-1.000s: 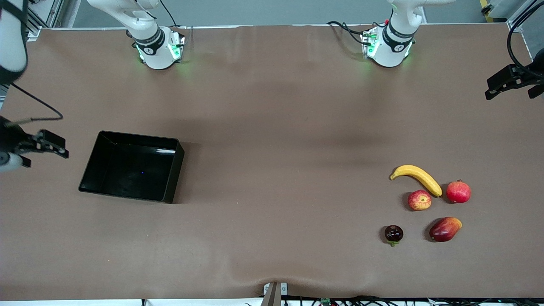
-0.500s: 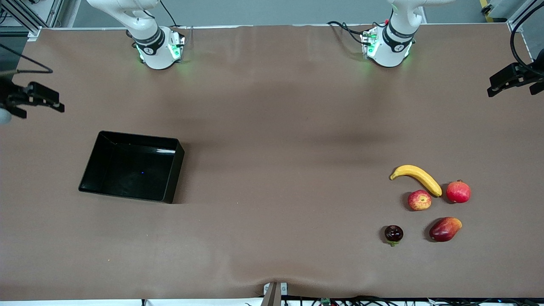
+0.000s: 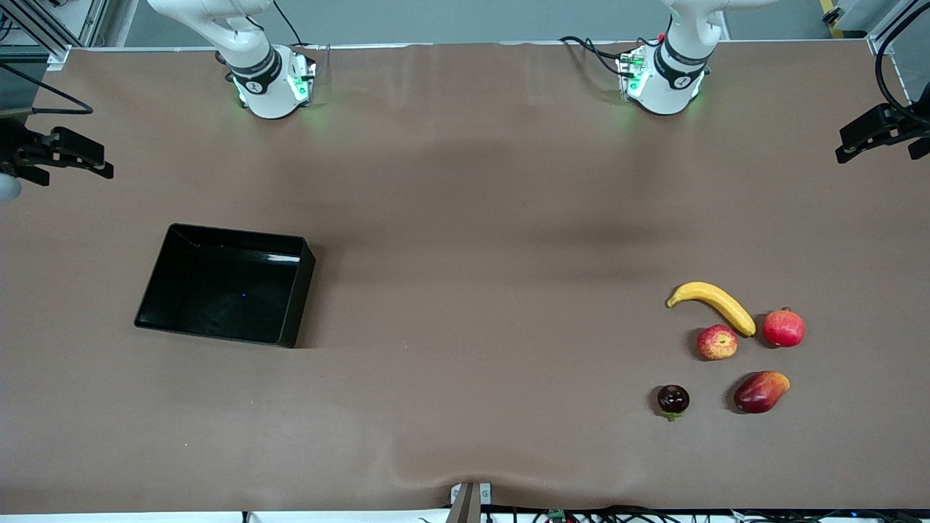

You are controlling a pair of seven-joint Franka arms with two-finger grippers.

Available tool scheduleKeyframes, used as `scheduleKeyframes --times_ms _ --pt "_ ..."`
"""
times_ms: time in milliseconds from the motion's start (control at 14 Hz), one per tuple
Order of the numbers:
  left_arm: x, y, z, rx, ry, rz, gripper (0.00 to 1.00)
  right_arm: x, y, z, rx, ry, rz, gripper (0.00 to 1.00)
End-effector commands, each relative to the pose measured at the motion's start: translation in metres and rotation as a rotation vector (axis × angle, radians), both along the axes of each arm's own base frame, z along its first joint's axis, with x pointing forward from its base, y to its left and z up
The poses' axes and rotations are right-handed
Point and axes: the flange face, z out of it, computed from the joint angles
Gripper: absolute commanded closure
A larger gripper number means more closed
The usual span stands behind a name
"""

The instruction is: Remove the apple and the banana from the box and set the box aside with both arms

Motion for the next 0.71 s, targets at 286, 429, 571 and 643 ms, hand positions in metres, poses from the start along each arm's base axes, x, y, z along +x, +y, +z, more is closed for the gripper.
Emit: scheduleKeyframes --times_ms 286,429,571,643 --pt "0.0086 -0.0082 0.0036 0.003 -0.005 -0.014 0.00 -0.0092 0.0074 0.0037 0.018 0.023 -0.010 0.00" --pt "0.0086 -0.0066 0.0036 0.003 -0.004 -0.013 0.00 -0.0124 0.0071 0.0036 0.022 0.042 -0.010 0.00" --pt "0.0081 -0.0058 0.0044 0.003 -0.006 -0.011 0.00 -0.0134 0.0070 0.0045 0.021 0.047 -0.007 0.00" --pt "0.0081 -0.0066 0.0044 0.002 -0.006 -0.014 0.00 -0.0136 0.0070 0.0037 0.021 0.050 -0.007 0.00"
